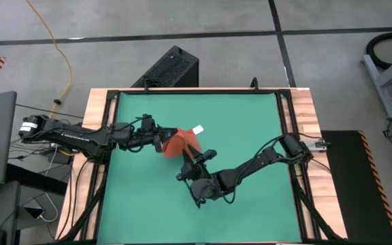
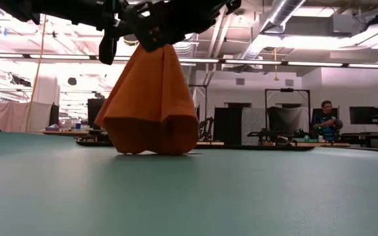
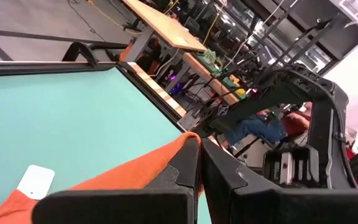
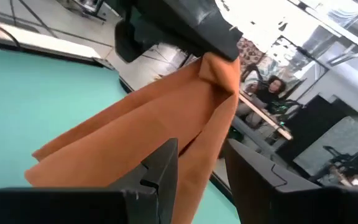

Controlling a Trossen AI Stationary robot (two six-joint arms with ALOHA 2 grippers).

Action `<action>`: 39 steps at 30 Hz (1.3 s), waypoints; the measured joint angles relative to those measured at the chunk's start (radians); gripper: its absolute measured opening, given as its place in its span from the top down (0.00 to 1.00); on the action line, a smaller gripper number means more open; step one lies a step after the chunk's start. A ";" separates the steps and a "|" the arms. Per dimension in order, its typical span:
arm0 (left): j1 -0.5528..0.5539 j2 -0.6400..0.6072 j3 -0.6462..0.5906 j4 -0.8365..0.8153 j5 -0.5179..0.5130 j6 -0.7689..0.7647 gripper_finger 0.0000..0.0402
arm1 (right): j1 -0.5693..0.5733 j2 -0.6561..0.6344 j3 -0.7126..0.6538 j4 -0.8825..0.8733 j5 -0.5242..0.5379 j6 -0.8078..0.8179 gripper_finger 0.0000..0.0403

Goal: Roll napkin
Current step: Fold the orange table napkin

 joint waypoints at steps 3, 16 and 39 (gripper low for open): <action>0.000 0.000 0.000 0.000 0.006 0.002 1.00 | -0.001 0.000 0.000 -0.003 0.001 0.012 0.62; 0.000 0.000 0.000 0.037 0.053 -0.005 1.00 | -0.032 -0.001 0.001 -0.118 -0.005 0.114 0.62; -0.001 -0.010 0.000 -0.019 0.239 0.049 1.00 | 0.086 -0.162 0.009 -0.359 0.053 0.038 0.99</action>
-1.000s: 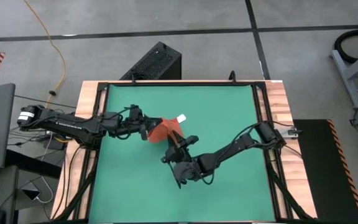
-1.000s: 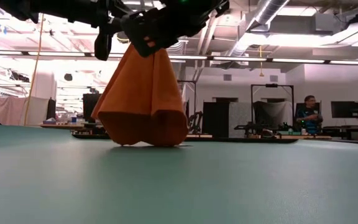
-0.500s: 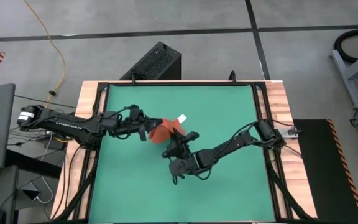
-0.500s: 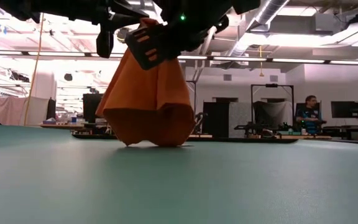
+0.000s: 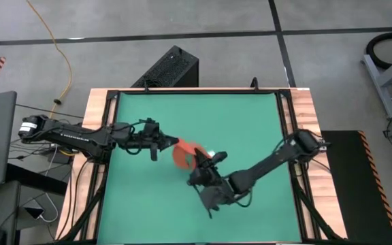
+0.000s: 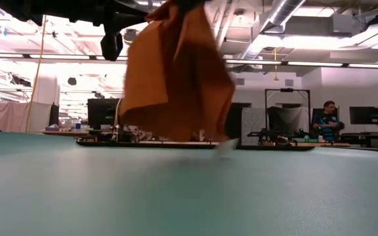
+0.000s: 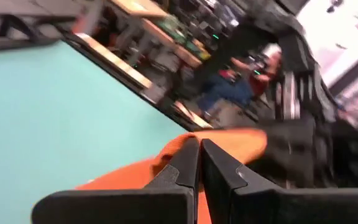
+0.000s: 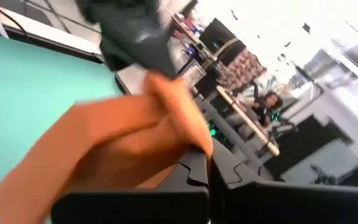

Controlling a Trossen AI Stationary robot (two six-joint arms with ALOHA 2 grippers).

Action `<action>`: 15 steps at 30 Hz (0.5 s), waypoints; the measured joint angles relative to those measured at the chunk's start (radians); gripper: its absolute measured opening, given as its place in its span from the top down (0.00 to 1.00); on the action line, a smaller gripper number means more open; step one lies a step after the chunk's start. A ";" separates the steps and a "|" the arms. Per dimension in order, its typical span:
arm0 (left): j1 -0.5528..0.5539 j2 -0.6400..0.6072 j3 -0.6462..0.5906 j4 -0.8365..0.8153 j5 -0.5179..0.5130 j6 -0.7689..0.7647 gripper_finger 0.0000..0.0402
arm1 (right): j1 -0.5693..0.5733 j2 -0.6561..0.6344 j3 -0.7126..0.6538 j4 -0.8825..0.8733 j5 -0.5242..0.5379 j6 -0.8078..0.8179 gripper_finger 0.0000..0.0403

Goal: Roll napkin
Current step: Fold the orange table napkin

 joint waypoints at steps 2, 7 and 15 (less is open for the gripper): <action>0.000 -0.001 0.000 -0.014 0.048 -0.001 1.00 | 0.019 -0.048 0.000 -0.079 -0.007 -0.014 0.99; 0.001 -0.001 0.000 -0.013 0.196 -0.012 1.00 | 0.034 -0.181 0.002 -0.315 -0.175 0.180 0.99; -0.008 -0.001 0.000 -0.074 0.362 0.098 1.00 | -0.031 -0.251 -0.001 -0.880 -0.605 0.724 0.99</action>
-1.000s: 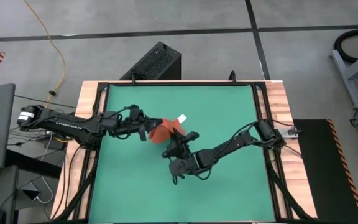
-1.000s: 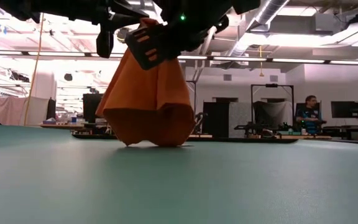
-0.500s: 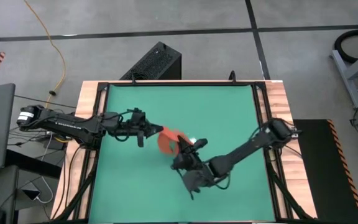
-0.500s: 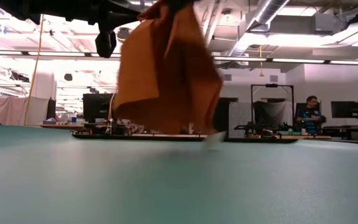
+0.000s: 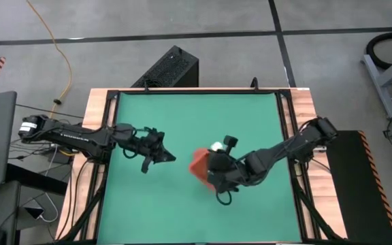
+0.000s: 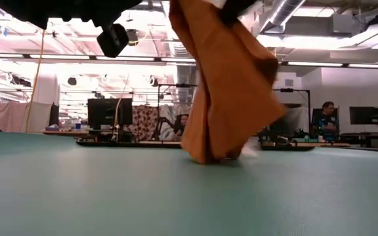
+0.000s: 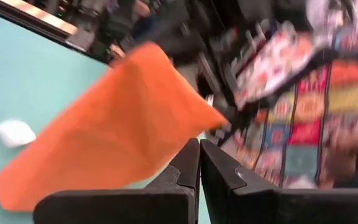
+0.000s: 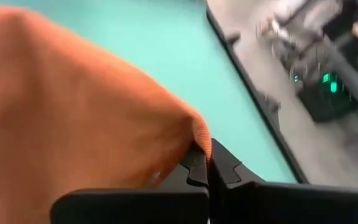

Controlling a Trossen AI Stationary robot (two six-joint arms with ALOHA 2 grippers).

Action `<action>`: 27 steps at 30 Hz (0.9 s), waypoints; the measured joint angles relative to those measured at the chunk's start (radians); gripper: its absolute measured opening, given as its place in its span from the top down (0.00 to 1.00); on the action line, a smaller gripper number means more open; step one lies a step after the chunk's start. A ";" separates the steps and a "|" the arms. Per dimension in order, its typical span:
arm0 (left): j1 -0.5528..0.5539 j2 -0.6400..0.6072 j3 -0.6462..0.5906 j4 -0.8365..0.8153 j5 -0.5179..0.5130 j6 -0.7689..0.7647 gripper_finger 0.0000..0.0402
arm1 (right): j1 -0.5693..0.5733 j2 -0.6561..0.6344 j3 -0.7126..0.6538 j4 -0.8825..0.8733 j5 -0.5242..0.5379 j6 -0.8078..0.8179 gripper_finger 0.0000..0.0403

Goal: Roll napkin
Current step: Fold the orange table napkin

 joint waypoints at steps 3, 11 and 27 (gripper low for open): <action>-0.036 0.002 0.000 -0.040 -0.035 0.082 1.00 | 0.004 -0.001 0.000 -0.094 -0.019 0.083 0.99; -0.213 0.073 0.000 0.018 -0.322 0.428 1.00 | 0.003 0.001 0.000 -0.101 -0.045 0.099 0.99; -0.313 0.362 0.000 0.246 -0.681 0.733 0.75 | 0.016 0.002 0.000 -0.106 -0.066 0.099 0.99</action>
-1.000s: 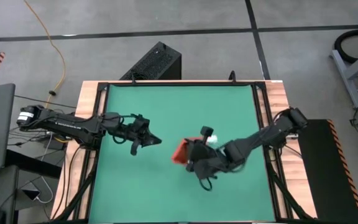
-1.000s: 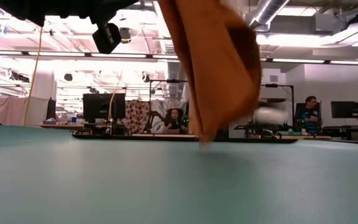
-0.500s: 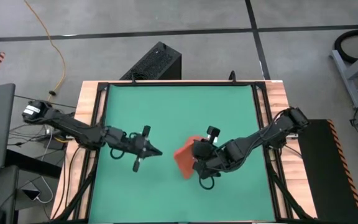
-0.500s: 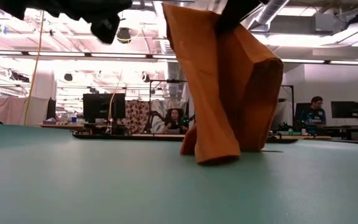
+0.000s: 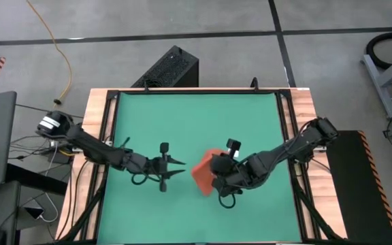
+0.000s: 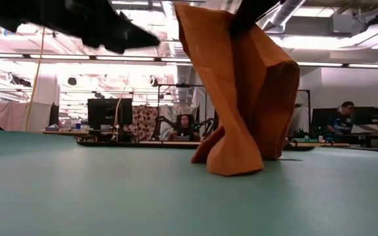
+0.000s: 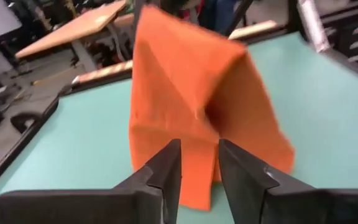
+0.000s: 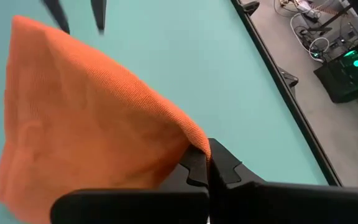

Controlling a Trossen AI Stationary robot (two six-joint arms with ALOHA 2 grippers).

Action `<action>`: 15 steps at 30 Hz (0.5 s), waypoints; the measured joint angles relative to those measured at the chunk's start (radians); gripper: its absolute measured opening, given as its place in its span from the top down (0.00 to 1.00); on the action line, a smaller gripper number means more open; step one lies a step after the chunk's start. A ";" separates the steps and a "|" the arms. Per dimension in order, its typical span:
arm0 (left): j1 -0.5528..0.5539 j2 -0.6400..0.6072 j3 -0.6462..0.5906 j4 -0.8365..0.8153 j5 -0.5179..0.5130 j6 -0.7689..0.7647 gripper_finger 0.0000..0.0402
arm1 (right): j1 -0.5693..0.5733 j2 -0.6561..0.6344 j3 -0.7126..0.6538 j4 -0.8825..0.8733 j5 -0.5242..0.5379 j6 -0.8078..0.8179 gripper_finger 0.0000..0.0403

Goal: Roll napkin
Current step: Fold the orange table napkin

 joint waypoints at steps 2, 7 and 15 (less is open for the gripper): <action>0.000 0.039 0.000 0.044 -0.007 -0.013 0.75 | 0.000 0.000 0.000 0.002 0.000 0.000 0.99; 0.000 0.090 0.000 0.163 -0.022 -0.013 0.74 | 0.001 0.000 0.000 0.012 -0.001 0.001 0.99; -0.007 0.091 0.000 0.220 -0.032 -0.011 0.74 | -0.010 0.000 0.000 0.017 -0.015 0.001 0.99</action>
